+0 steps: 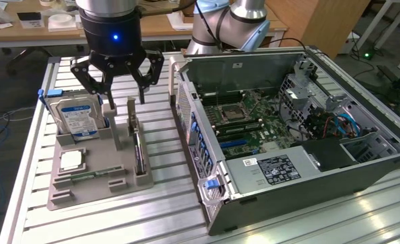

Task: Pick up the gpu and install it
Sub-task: 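Pick up the gpu and move the gpu toward the slot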

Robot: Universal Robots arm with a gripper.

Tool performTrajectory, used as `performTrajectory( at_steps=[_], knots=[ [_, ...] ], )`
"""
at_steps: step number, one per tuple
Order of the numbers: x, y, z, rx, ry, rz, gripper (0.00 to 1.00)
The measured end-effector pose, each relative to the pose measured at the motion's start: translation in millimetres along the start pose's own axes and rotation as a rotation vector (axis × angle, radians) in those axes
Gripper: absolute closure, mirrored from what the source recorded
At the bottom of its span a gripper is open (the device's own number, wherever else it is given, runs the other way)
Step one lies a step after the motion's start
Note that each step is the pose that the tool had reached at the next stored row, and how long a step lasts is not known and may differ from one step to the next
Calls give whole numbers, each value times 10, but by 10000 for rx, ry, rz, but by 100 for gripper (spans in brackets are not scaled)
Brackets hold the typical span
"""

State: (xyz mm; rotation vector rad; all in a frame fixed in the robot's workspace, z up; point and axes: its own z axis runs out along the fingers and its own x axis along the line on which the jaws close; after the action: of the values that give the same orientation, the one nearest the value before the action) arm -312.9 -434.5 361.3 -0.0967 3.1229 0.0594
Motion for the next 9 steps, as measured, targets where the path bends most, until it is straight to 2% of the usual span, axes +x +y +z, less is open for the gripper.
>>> performTrajectory(
  at_steps=[9],
  knots=[
    [0,-5,21,17,2,-40,41]
  ],
)
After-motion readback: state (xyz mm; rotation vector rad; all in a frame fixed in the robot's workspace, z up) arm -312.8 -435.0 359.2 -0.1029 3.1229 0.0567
